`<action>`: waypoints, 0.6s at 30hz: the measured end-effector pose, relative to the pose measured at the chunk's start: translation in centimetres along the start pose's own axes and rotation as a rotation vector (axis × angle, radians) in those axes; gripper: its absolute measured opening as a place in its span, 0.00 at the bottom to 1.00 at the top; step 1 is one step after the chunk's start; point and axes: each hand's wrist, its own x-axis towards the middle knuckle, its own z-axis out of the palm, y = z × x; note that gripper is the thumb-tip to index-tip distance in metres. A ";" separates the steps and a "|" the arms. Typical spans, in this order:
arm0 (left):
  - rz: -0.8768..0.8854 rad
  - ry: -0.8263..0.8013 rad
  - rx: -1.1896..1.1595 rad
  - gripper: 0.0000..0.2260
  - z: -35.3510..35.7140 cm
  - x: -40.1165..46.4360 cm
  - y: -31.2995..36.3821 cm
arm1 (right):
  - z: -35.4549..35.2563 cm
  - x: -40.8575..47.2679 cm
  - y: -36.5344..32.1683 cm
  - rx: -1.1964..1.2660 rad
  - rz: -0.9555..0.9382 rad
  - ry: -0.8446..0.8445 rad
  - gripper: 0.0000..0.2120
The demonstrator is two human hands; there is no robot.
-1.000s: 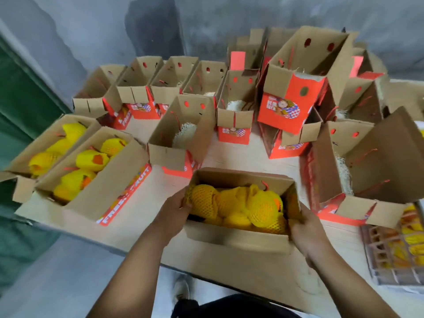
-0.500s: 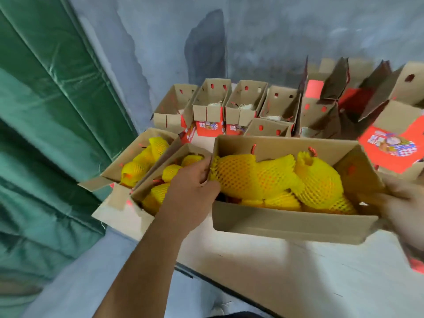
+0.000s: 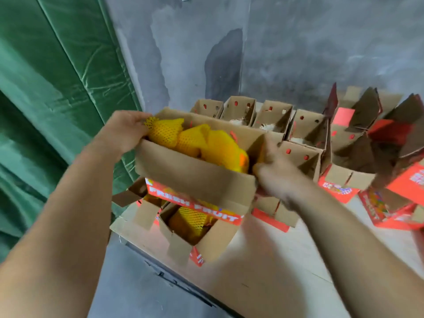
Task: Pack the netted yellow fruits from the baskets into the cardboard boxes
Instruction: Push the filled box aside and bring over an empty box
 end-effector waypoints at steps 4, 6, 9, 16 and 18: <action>-0.120 0.077 -0.010 0.20 1.0 1.0 -4.9 | 4.8 0.6 0.5 -0.216 0.016 -0.010 0.44; -0.126 0.100 -0.030 0.18 0.9 0.8 -5.9 | 4.9 0.7 1.2 -0.278 -0.017 0.025 0.44; -0.056 0.176 0.276 0.16 1.2 0.0 -5.3 | 4.2 0.6 2.7 -0.257 -0.021 0.048 0.40; 0.512 -0.024 0.396 0.09 9.8 -8.0 2.9 | 3.3 0.3 3.6 -0.151 -0.110 0.088 0.36; 0.622 -0.040 0.450 0.09 12.8 -9.4 4.8 | 2.7 -0.1 3.7 -0.112 -0.161 0.111 0.31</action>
